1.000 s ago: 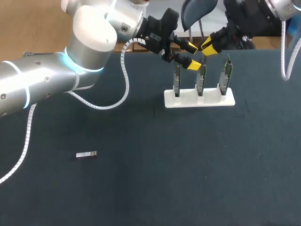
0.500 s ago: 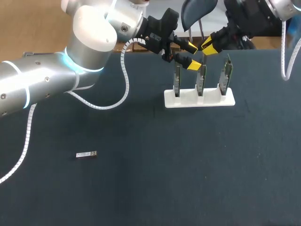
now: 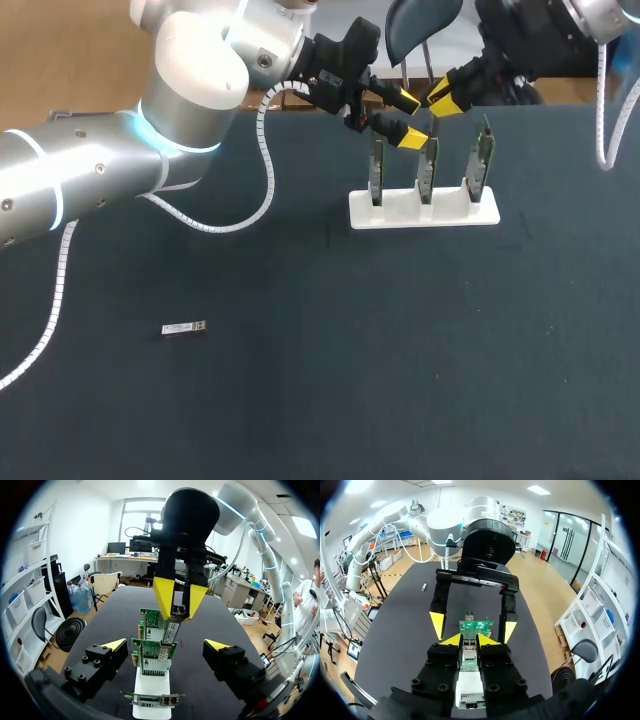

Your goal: Pick up the optical module with the left hand, and insert it into the network port with the right hand.

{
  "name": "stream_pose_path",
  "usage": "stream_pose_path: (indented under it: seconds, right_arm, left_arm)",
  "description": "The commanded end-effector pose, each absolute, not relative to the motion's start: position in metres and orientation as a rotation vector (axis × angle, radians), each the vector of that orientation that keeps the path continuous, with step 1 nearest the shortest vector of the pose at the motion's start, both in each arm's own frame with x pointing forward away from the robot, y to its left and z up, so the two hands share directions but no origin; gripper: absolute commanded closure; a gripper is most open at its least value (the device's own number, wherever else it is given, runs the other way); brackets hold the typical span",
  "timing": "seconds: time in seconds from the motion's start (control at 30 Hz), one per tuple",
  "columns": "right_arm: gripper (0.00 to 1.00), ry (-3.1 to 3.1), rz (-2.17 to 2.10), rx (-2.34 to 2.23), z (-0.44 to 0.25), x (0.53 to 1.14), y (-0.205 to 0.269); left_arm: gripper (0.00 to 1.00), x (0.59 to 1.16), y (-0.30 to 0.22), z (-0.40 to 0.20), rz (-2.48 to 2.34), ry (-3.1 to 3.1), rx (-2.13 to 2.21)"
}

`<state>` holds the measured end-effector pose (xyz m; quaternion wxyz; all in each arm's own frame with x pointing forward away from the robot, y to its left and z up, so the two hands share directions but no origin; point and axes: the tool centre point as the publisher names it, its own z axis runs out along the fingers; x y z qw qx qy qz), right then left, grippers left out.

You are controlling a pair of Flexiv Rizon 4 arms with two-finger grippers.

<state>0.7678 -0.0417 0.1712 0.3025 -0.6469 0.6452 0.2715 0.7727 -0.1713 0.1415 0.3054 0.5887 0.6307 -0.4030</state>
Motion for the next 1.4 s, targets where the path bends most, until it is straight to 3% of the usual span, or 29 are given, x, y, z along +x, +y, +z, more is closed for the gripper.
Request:
stream_pose_path:
  seconds: [0.03,1.4]
  right_arm:
    - [1.0,1.716,0.72,-1.721,0.1677,0.7711,-0.0412]
    - [1.0,1.704,0.713,-1.735,0.1729,0.7698,-0.0421]
  left_arm:
    - [0.0,0.7744,-0.1719,0.1416,-1.068,1.67,1.563]
    - [0.0,0.7744,-0.1719,0.1416,-1.068,1.67,1.563]
